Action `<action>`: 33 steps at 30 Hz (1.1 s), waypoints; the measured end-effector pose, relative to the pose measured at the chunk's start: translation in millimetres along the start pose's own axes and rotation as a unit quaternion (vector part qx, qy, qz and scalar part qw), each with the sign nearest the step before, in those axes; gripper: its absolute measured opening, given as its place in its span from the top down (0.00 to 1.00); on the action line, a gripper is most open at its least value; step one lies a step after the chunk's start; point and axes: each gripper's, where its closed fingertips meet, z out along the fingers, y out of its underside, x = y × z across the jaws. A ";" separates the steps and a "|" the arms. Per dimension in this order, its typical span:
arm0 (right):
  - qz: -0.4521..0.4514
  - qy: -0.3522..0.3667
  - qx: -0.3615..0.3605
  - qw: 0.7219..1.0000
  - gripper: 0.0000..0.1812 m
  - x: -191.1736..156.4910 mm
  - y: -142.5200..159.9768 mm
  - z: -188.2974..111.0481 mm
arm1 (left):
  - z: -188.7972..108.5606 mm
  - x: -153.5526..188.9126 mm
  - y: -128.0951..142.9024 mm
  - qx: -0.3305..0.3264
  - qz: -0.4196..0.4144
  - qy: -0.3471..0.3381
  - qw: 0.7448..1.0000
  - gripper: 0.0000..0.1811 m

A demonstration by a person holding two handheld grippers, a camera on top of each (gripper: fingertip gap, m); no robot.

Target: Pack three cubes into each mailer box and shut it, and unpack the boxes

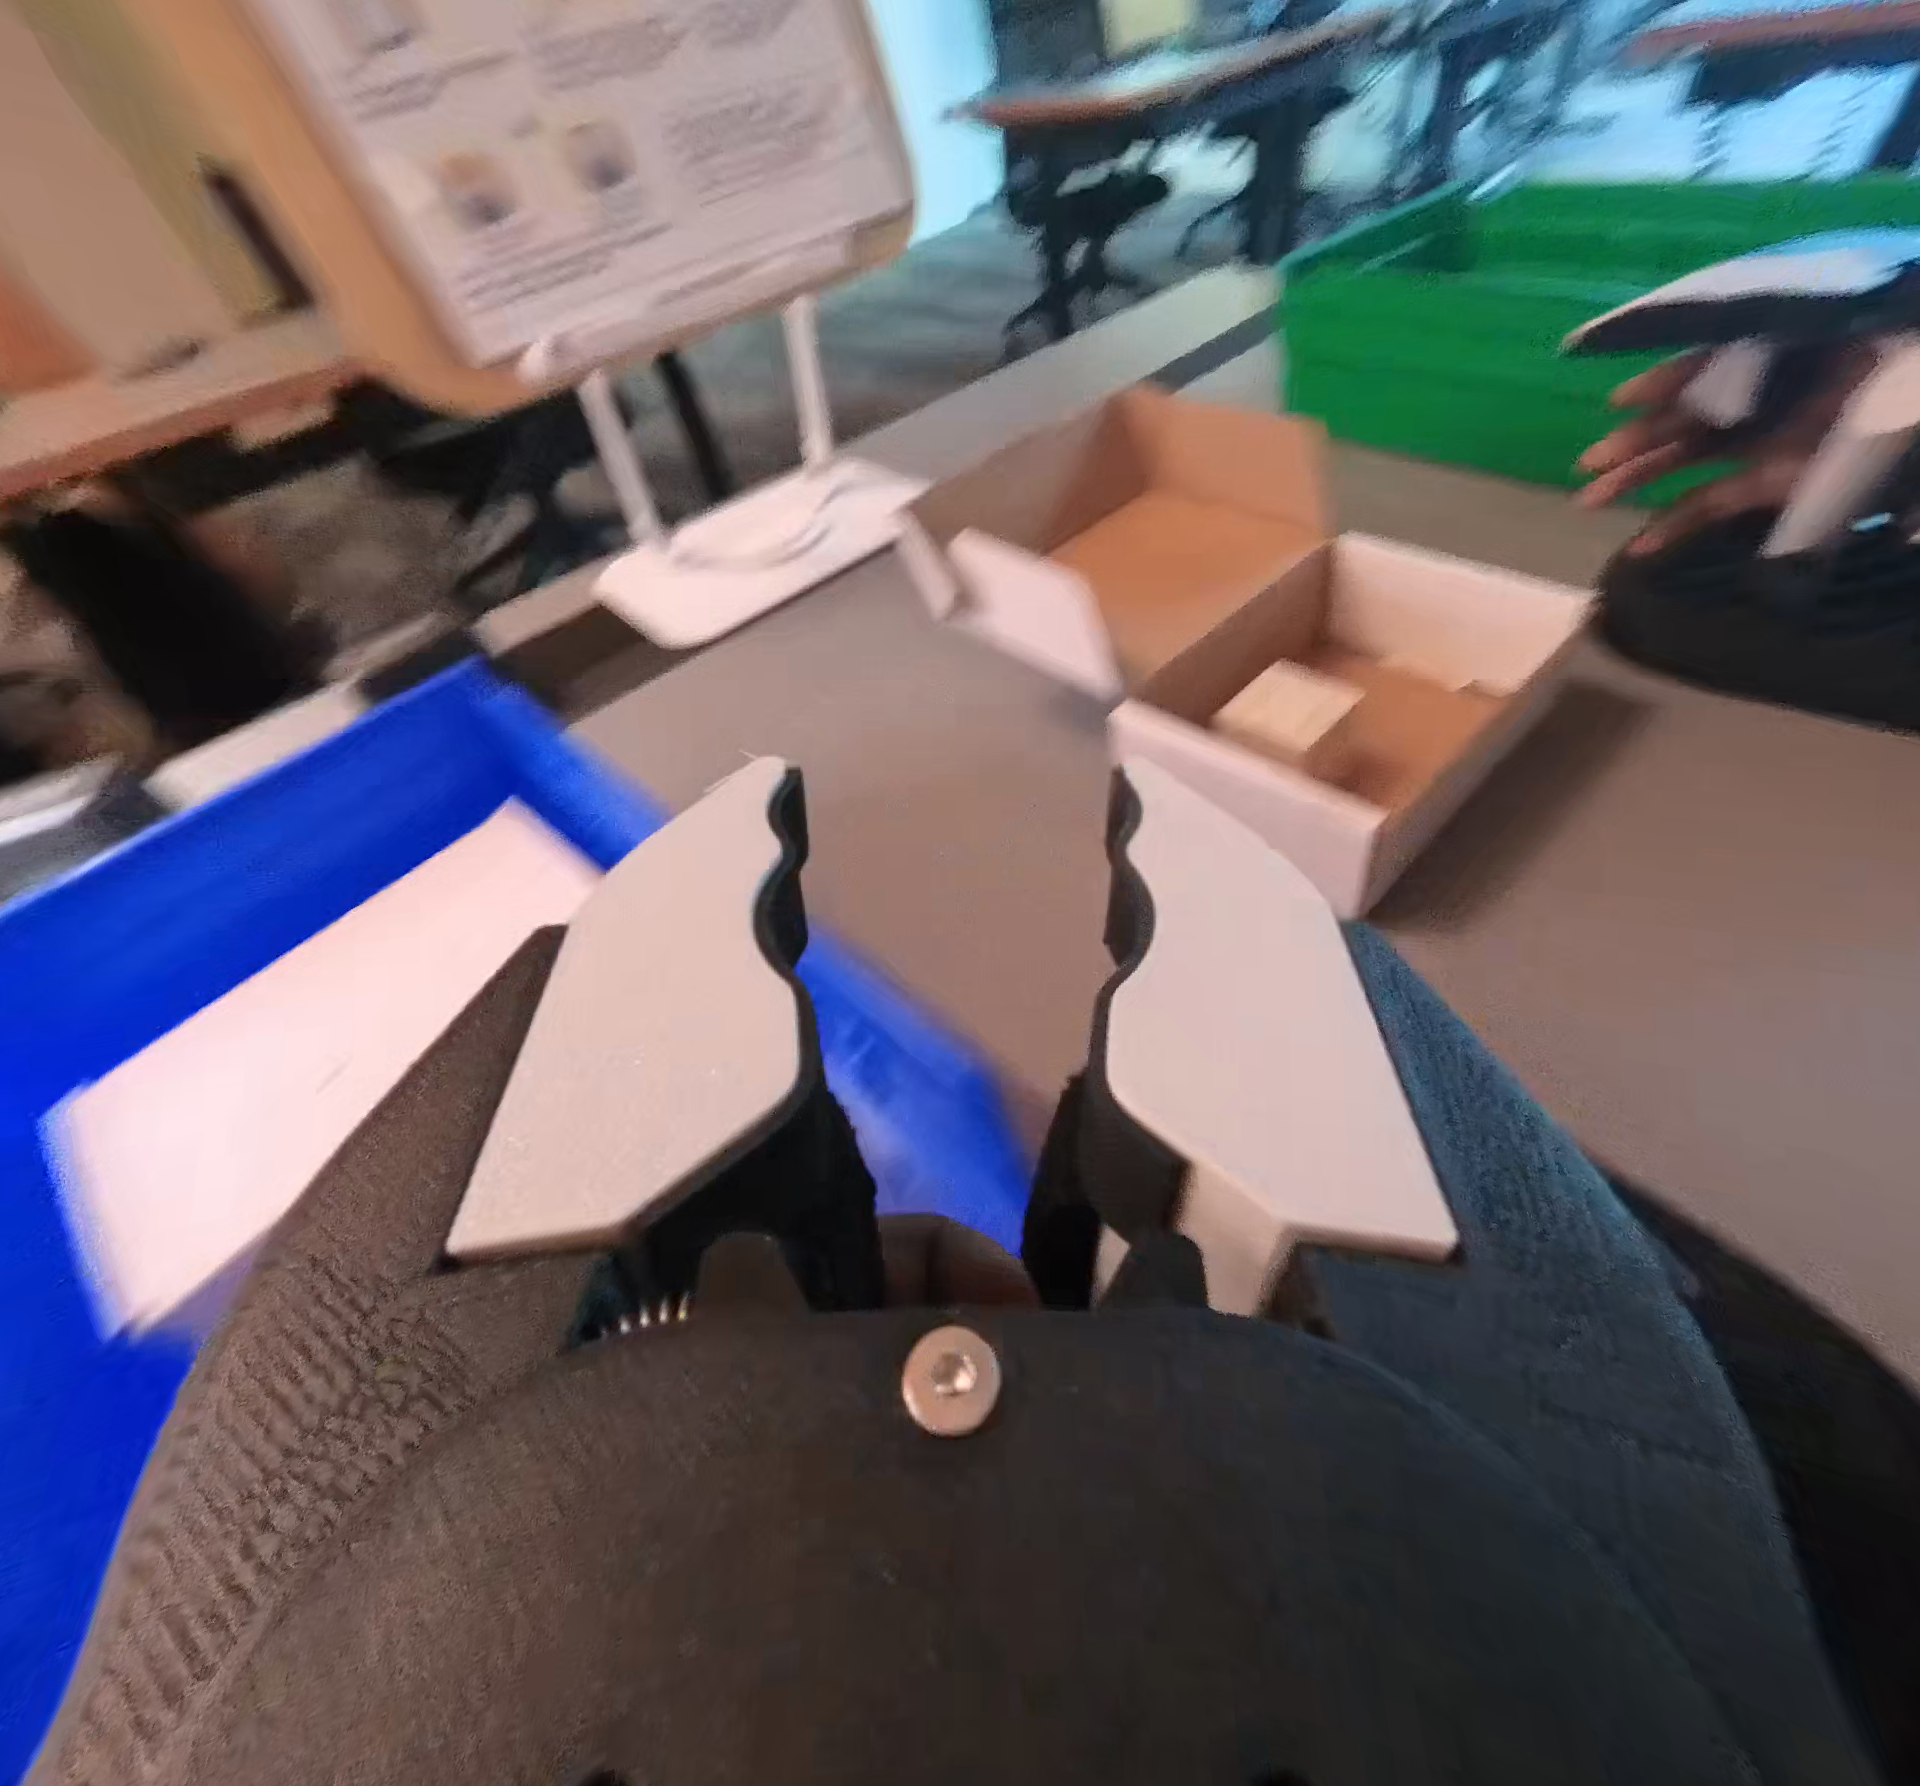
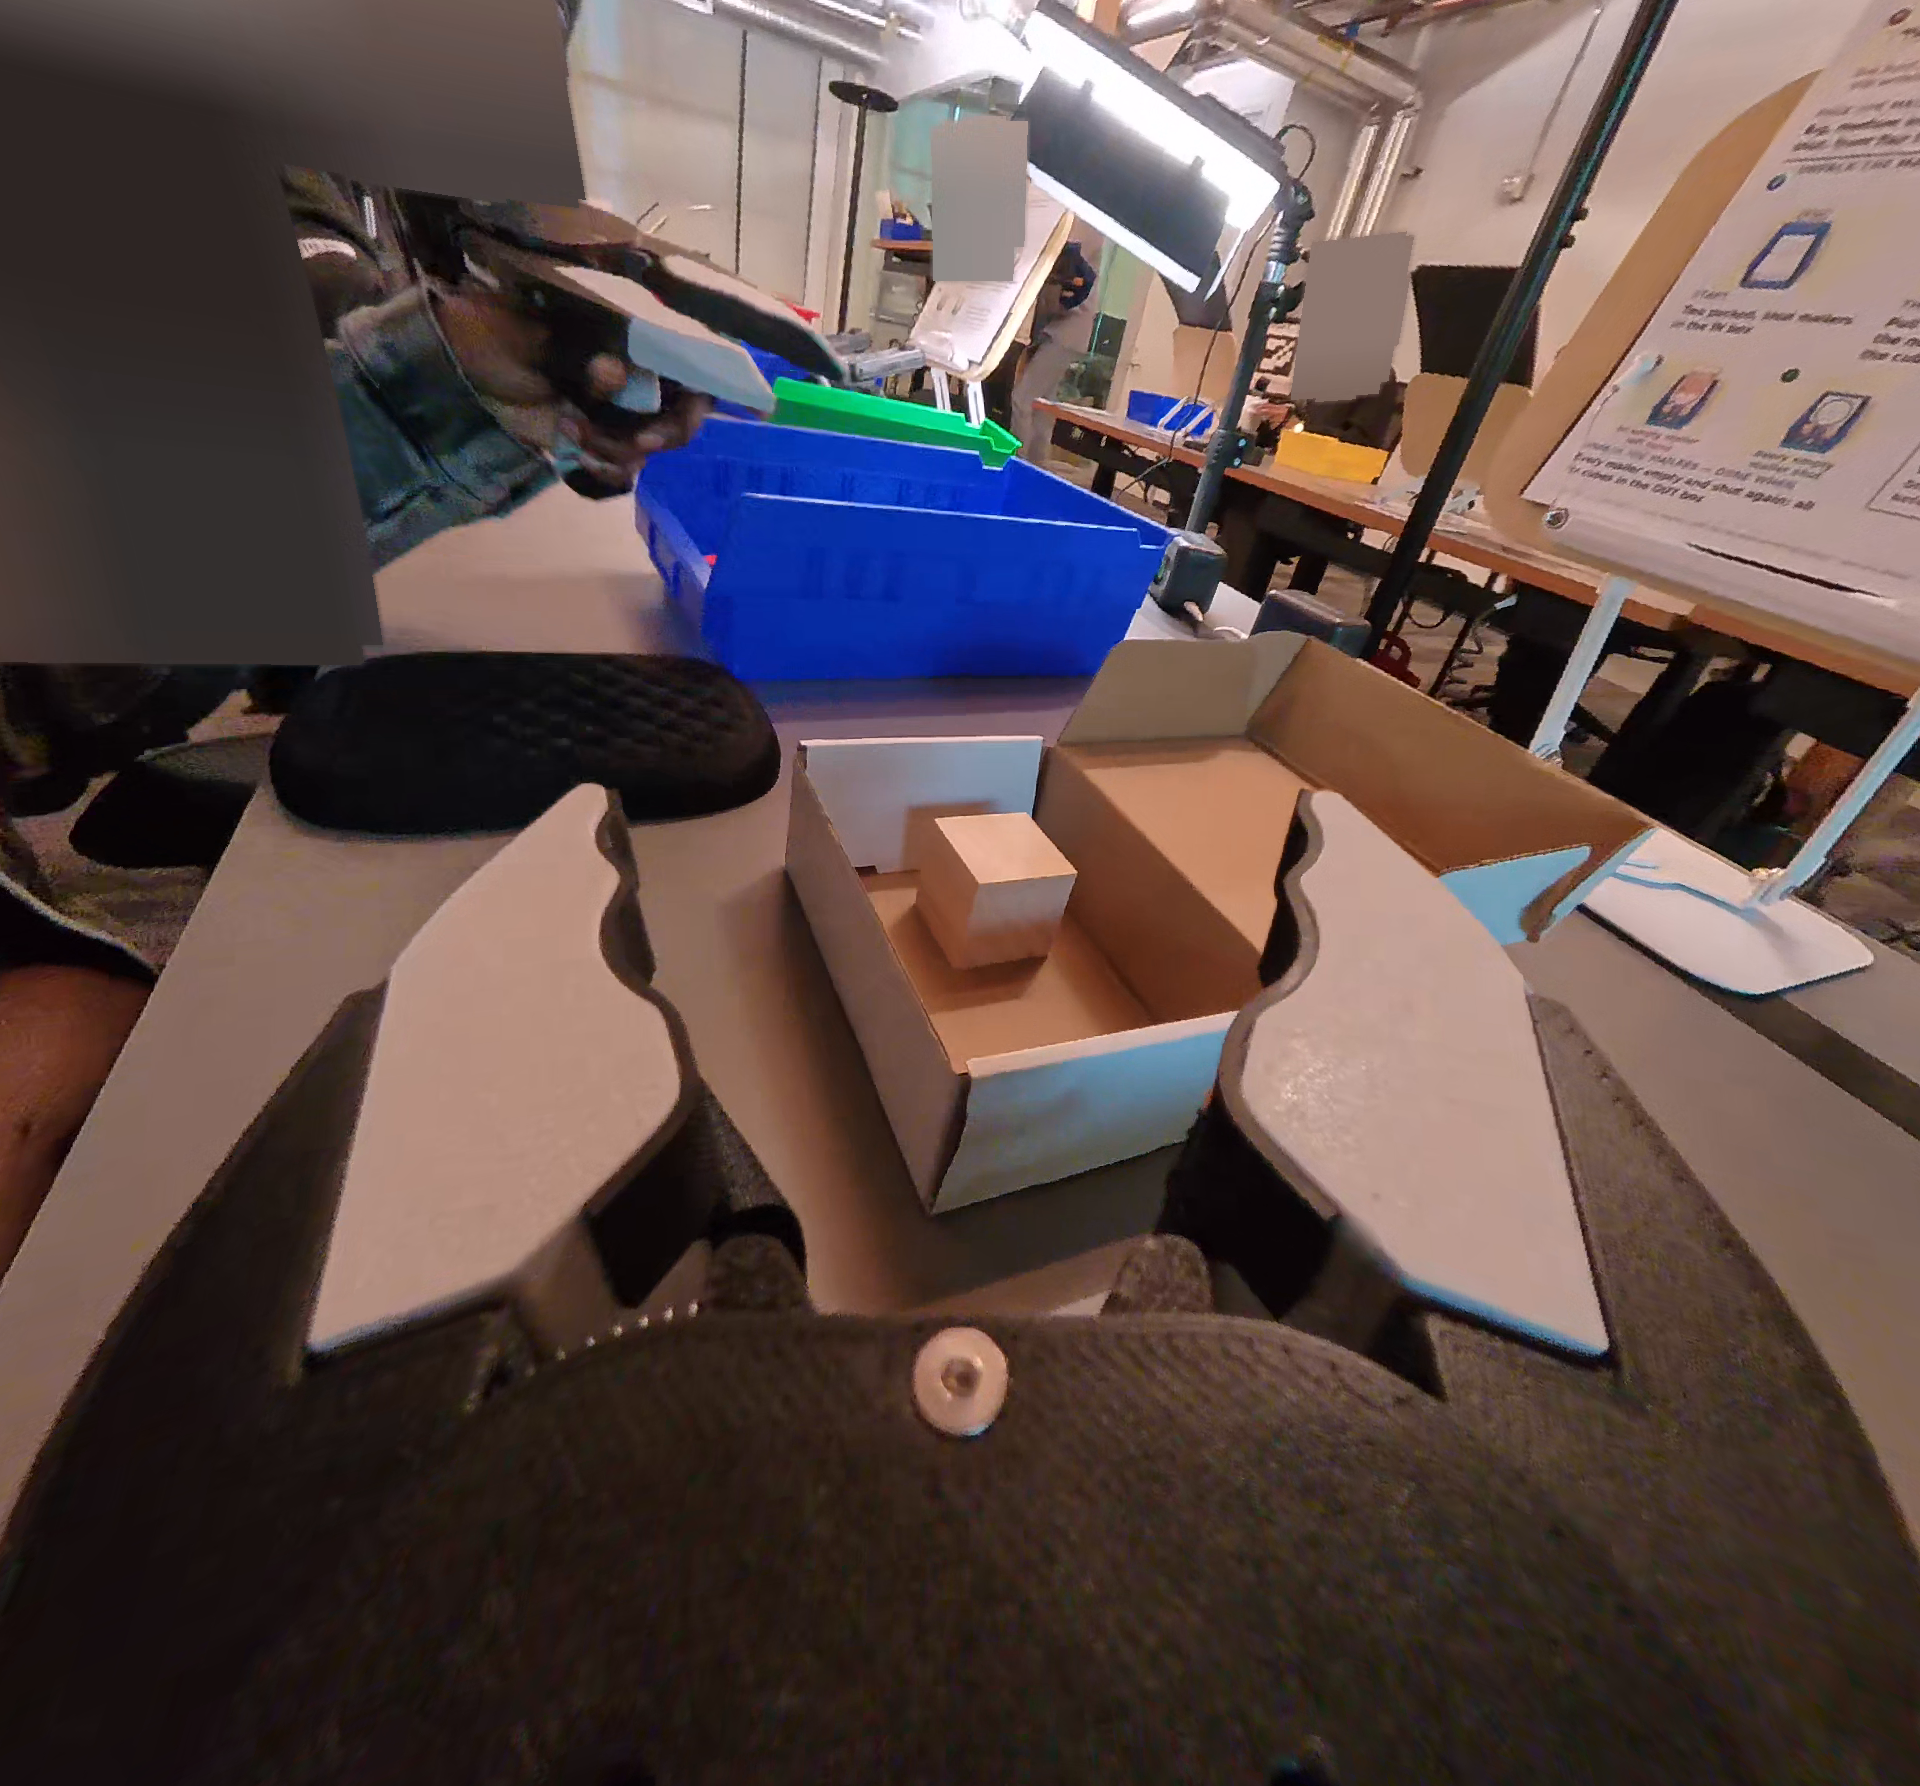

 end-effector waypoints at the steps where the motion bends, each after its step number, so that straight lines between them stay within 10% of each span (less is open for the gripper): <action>1: 0.002 0.001 0.002 1.000 0.36 0.6 -0.4 -0.3 | -13.7 -18.8 8.9 -0.038 -0.009 -0.019 0.999 0.69; 9: 0.000 -0.001 -0.009 1.000 0.36 -1.2 4.1 1.7 | -68.5 -117.3 140.0 -0.443 -0.091 -0.108 0.885 0.65; 18: 0.001 -0.002 -0.009 1.000 0.36 -1.3 5.1 1.6 | -59.7 -118.9 176.4 -0.498 -0.089 -0.076 0.859 0.84; 23: -0.012 0.006 -0.003 1.000 0.37 0.5 3.0 1.8 | -45.5 -114.9 125.2 -0.347 -0.092 -0.071 0.931 0.85; 27: -0.071 0.036 0.005 0.997 0.37 4.2 -1.9 2.5 | -17.6 -54.5 0.2 0.012 -0.114 0.045 0.992 0.85; 30: -0.113 0.049 0.037 0.992 0.38 1.3 -14.3 2.2 | -20.5 24.8 -79.2 0.233 -0.180 0.209 0.933 0.85; 33: -0.153 0.063 0.087 0.982 0.44 -4.1 -33.1 -2.2 | -2.6 85.1 -102.9 0.261 -0.270 0.330 0.866 0.85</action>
